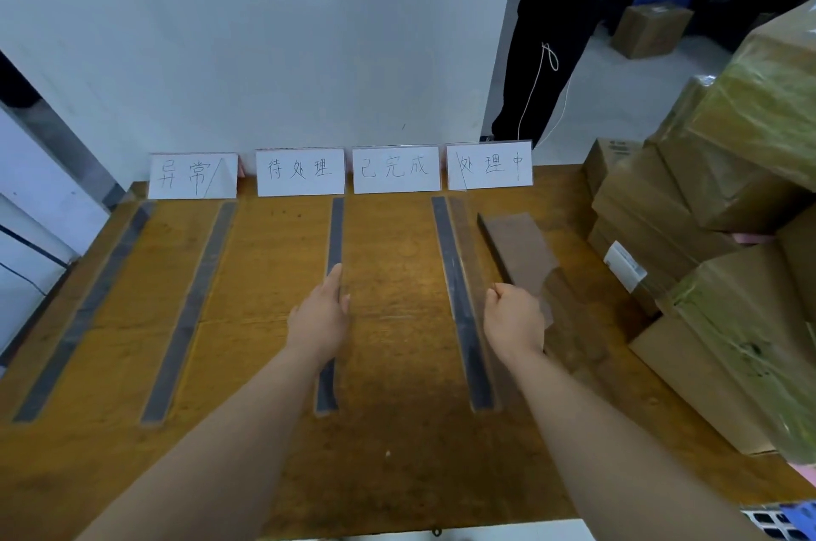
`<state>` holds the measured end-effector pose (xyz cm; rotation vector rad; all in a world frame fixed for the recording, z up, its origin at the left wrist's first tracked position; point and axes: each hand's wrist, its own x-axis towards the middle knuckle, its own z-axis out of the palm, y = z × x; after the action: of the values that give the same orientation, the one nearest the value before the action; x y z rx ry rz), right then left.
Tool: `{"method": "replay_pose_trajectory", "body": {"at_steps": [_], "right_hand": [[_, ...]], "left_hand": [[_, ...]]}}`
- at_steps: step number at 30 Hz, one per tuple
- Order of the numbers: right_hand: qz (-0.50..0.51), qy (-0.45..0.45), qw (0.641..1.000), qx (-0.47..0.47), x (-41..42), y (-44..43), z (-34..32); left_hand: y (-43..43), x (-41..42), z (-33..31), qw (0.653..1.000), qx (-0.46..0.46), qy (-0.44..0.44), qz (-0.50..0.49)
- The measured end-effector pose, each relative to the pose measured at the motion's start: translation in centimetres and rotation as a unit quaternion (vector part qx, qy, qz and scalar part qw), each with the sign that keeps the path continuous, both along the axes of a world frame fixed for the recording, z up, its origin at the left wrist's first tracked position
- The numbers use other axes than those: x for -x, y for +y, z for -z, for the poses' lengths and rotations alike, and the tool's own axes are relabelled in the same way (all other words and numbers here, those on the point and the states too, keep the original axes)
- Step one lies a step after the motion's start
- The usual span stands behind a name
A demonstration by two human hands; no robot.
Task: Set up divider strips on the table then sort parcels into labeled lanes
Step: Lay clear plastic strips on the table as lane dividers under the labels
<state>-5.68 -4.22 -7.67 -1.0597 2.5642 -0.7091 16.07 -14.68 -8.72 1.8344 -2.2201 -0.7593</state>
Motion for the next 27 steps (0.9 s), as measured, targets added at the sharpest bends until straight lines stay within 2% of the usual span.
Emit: {"method": "replay_pose_trajectory", "body": {"at_steps": [17,27], "right_hand": [[0.008,-0.025,1.000,0.010,0.2,-0.7,0.6],[-0.009,0.000,1.000,0.004,1.0,-0.3,0.6]], "left_hand": [[0.2,0.1,-0.4,1.000,0.000,-0.004,-0.008],[-0.1,0.1,-0.7,1.000,-0.003,0.010,-0.013]]}}
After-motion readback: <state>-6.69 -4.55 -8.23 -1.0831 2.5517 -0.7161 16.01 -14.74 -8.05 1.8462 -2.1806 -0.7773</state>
